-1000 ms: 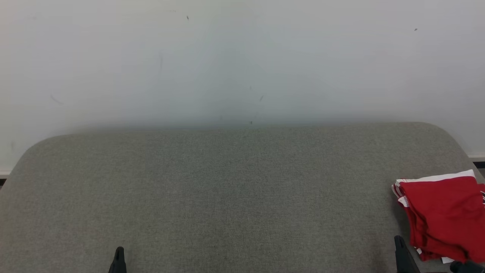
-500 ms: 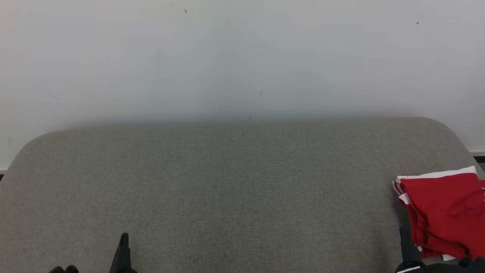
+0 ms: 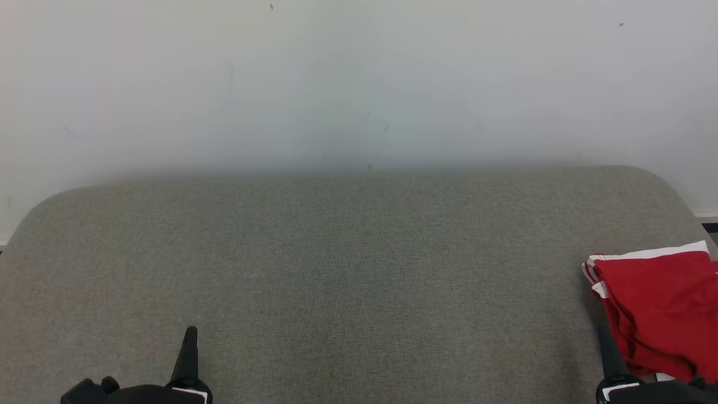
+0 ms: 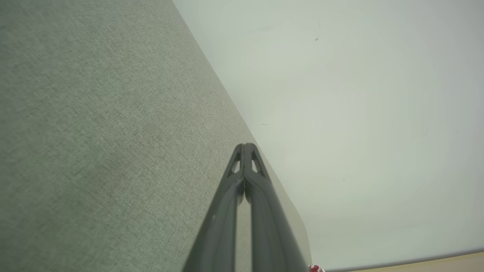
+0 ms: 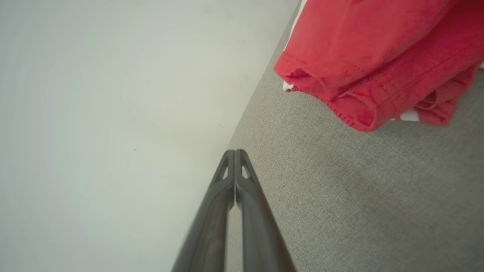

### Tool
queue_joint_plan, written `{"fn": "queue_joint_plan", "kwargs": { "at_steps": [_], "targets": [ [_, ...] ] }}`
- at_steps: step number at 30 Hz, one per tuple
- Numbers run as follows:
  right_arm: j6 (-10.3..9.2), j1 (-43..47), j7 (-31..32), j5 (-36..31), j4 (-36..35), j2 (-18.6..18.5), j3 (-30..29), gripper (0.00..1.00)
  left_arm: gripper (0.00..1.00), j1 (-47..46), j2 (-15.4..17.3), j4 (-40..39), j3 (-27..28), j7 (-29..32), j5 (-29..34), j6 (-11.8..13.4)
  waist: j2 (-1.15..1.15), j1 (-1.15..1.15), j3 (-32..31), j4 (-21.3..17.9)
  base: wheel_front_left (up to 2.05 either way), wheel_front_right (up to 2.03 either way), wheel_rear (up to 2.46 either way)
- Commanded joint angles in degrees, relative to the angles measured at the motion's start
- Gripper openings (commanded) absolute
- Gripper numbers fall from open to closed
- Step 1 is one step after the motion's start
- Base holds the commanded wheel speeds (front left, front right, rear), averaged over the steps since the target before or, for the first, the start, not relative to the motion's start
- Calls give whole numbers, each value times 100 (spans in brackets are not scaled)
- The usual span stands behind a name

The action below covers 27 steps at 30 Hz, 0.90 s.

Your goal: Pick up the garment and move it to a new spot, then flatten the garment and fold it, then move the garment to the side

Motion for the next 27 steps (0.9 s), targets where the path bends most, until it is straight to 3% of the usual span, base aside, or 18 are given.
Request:
{"fn": "queue_joint_plan", "kwargs": {
  "at_steps": [1, 27],
  "targets": [
    [4, -138, 26, 140, -65, -9, -29, 0, 0, -160, 26, -17, -9, 36, -122, -19, -1, -1, 11, -1, 0, 0, 0],
    [6, -372, 316, 1572, -108, -9, -234, 0, 0, -668, 31, 184, -123, 362, -1517, -43, -1, -1, 223, -26, 0, 0, 0]
  ]
}}
